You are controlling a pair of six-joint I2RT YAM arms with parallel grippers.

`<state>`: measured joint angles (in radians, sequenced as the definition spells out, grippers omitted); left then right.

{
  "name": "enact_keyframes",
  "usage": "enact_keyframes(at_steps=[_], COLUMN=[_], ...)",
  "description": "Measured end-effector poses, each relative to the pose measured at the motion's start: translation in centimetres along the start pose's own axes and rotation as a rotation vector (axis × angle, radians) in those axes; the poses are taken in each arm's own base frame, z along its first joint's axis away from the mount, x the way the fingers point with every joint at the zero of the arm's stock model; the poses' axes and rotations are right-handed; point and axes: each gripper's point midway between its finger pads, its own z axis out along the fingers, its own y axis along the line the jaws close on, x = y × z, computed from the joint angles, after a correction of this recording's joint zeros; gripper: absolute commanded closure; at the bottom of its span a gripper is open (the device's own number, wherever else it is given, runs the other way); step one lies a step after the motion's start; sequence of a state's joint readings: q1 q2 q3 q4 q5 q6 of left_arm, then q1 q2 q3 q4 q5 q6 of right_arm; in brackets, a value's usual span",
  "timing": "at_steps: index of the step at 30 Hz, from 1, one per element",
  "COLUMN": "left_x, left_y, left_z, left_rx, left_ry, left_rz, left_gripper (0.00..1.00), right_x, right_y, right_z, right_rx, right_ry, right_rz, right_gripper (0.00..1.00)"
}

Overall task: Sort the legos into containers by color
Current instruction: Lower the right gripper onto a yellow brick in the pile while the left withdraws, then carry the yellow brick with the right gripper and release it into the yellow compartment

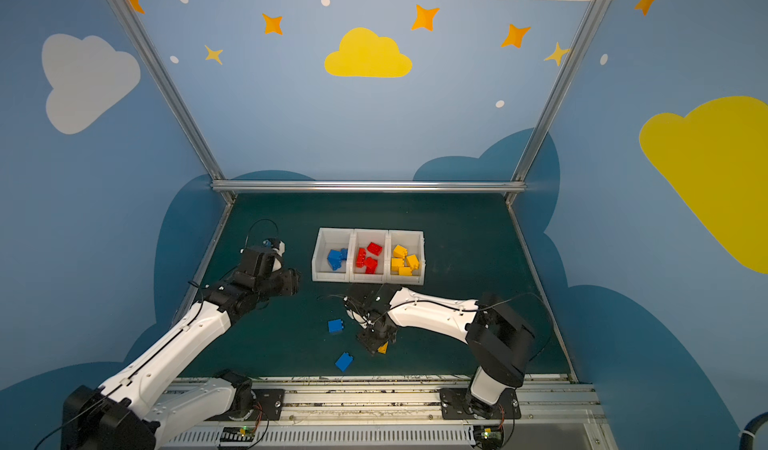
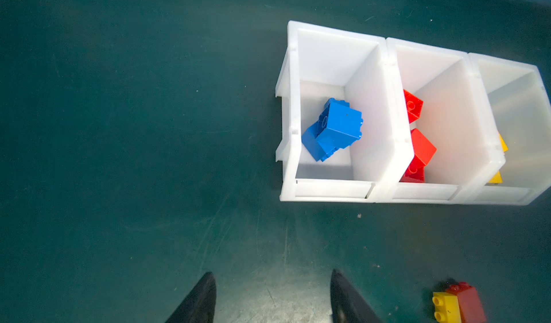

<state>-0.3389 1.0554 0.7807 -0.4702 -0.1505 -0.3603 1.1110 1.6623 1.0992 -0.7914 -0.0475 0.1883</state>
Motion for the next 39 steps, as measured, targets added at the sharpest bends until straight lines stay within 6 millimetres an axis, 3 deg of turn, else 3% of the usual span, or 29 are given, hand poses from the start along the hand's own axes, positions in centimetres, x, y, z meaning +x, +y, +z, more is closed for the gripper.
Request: enact_keyframes(at_steps=[10, 21, 29, 39], left_x=[-0.2, -0.2, -0.2, -0.3], left_y=[0.0, 0.1, 0.1, 0.1], left_z=[-0.4, -0.4, -0.4, -0.5], left_rx=[0.002, 0.002, -0.001, 0.000], left_ry=[-0.018, -0.018, -0.018, -0.022], left_rz=[-0.016, -0.028, -0.031, -0.031], left_gripper=[0.38, 0.37, 0.37, 0.37], right_x=[-1.0, -0.7, -0.6, -0.7], right_y=[-0.2, -0.7, -0.6, -0.8], right_z=[1.1, 2.2, 2.9, 3.2], right_rx=[0.051, 0.077, 0.079, 0.100], right_ry=[0.026, 0.069, 0.105, 0.124], right_rz=[-0.203, -0.275, -0.296, -0.301], right_gripper=[0.39, 0.42, 0.51, 0.72])
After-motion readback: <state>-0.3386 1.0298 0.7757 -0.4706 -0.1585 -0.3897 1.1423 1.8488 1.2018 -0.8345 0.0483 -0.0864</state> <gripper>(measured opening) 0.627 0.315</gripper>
